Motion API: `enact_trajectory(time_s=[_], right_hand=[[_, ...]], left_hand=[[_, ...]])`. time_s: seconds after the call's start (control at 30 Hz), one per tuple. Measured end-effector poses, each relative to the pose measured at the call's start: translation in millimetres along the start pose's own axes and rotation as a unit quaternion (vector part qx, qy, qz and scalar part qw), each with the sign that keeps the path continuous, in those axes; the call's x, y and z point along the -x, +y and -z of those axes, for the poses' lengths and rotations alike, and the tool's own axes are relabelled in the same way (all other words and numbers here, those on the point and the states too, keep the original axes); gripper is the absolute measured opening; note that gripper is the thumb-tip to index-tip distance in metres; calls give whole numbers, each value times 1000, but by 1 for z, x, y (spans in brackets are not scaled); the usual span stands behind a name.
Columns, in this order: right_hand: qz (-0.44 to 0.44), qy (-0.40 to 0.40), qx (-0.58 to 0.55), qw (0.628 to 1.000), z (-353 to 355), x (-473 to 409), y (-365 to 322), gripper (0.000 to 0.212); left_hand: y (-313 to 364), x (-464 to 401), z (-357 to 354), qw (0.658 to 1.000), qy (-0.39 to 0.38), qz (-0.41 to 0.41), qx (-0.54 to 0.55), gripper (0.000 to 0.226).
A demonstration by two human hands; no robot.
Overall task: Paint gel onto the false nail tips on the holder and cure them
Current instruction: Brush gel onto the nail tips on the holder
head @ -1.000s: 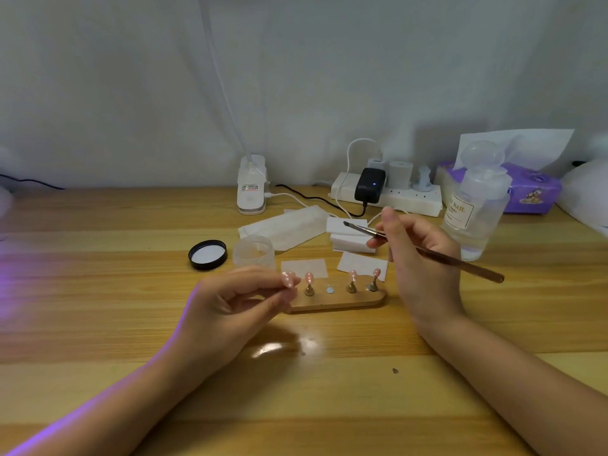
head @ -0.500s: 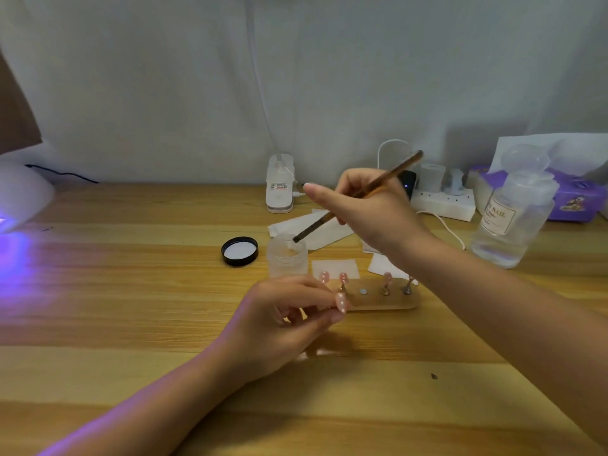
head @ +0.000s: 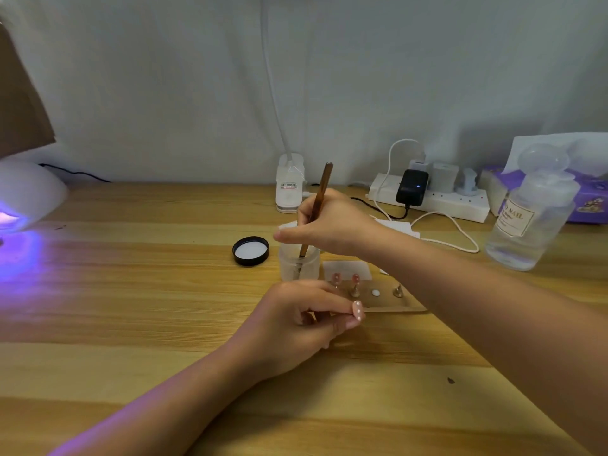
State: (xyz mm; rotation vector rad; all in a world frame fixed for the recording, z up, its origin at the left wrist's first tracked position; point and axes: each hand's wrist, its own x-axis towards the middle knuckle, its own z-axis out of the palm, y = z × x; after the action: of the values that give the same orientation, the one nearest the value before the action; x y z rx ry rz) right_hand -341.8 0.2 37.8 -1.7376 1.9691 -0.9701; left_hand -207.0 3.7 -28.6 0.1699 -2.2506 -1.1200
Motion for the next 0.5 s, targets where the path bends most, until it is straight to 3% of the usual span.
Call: enact_trajectory(time_s=[0.5], right_hand=[[9,28,-32,999,2,0,1,39]], left_hand=[[3,-1,0,999,-2,26,21,15]])
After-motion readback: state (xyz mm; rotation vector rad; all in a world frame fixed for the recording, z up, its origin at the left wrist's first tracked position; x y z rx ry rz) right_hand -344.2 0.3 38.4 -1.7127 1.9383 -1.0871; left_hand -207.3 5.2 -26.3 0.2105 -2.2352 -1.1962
